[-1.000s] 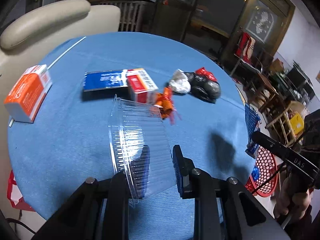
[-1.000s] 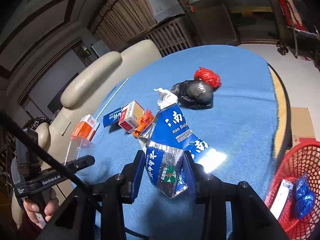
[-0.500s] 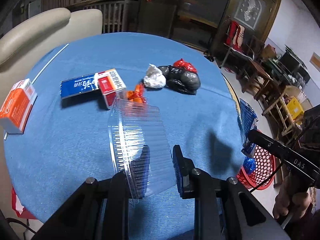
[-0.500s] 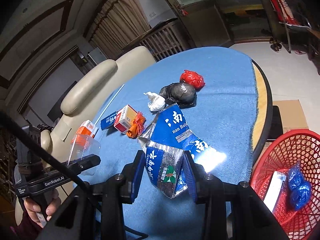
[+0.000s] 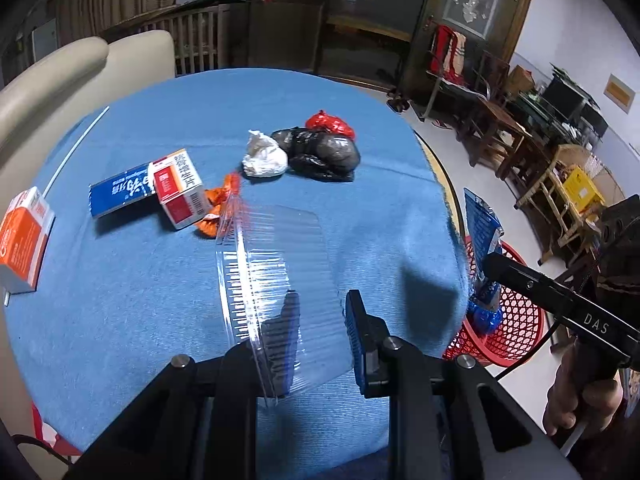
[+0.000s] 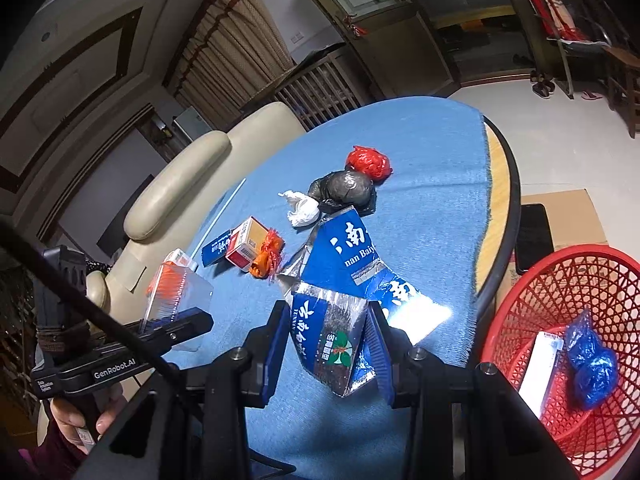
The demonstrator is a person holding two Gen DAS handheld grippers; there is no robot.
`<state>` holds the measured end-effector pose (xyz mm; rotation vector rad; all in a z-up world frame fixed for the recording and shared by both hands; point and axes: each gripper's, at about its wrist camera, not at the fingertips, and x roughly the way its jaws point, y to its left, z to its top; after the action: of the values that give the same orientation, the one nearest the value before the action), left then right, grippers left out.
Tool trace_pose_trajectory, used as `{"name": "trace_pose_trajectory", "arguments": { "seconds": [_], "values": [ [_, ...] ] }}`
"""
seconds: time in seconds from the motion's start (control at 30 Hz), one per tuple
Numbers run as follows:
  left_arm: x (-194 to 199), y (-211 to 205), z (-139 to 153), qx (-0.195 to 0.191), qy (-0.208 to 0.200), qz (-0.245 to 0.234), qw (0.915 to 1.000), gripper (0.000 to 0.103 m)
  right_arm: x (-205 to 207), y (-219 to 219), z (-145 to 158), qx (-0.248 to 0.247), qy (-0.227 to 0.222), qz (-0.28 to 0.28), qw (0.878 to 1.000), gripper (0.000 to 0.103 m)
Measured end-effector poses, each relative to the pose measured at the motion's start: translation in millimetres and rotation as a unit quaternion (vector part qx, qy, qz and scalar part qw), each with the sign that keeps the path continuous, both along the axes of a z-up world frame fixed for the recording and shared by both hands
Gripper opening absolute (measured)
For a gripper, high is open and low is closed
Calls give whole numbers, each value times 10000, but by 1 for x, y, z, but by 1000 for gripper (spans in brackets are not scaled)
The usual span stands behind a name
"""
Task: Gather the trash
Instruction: 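Carry the wrapper and clear tray toward the red wastebasket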
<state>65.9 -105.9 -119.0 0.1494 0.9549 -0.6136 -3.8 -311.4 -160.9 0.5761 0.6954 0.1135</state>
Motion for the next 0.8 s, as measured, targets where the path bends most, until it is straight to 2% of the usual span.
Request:
{"name": "trace_pose_trajectory", "arguments": {
  "seconds": [0.8],
  "values": [
    [-26,-60,-1,308,-66,-682,9972,24,-37,-42,-14,338,3,-433,9985,41]
  ]
}}
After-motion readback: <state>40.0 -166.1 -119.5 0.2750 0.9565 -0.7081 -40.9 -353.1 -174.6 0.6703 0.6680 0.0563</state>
